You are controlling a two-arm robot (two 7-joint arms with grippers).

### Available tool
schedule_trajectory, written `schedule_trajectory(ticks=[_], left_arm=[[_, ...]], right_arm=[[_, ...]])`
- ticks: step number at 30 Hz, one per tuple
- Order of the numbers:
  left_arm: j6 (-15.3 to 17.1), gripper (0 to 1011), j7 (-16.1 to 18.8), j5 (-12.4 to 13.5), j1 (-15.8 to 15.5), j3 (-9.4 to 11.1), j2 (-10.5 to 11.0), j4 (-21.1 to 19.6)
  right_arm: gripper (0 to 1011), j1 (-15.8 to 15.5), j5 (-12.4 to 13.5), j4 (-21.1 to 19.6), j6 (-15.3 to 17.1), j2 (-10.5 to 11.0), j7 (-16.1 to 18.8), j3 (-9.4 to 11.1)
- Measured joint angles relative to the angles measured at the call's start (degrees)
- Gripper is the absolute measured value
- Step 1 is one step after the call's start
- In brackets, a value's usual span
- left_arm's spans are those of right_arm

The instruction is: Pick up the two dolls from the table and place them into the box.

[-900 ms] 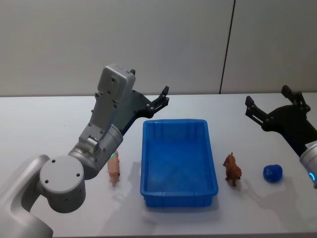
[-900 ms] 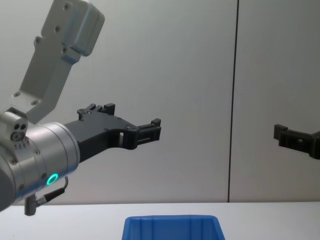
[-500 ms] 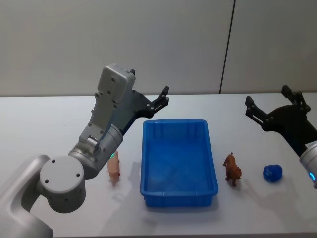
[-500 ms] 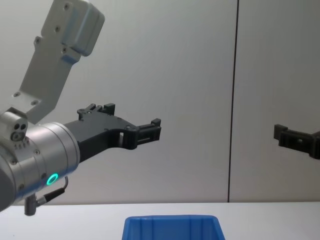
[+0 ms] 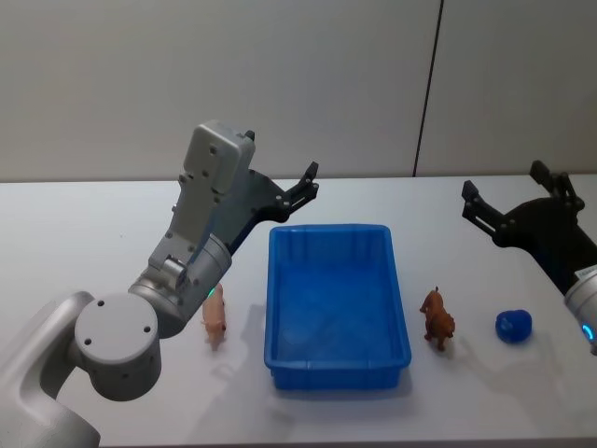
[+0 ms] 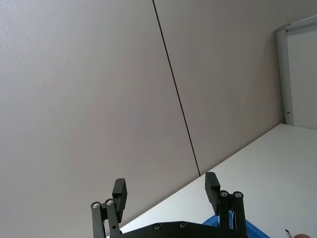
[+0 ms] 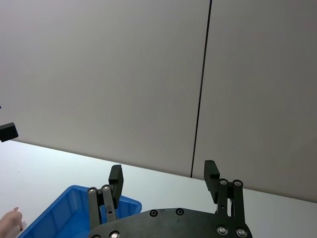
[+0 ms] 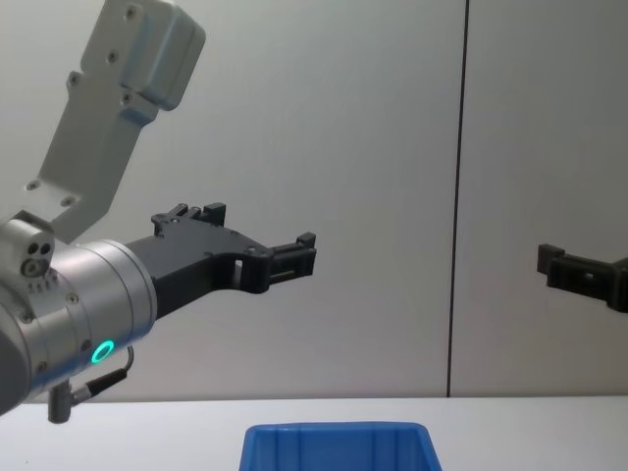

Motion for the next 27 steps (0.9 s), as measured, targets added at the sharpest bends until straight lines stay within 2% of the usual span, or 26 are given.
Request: schedule_trajectory(ticks=[7, 14, 27], left_arm=[[0.00, 1001, 0.00, 0.00, 0.00, 0.00, 0.00, 0.00], [0.00, 1001, 0.00, 0.00, 0.00, 0.00, 0.00, 0.00], [0.00, 1001, 0.00, 0.00, 0.00, 0.00, 0.00, 0.00]], right_arm=[[1001, 0.01, -0.05, 0.01, 0.09, -0.05, -0.08, 0.02], [1001, 0.01, -0.66, -0.03, 1.76, -0.42, -1.95, 0.02], [1001, 0.34, -2.09, 1.10, 9.17, -1.31, -6.59, 0.19]])
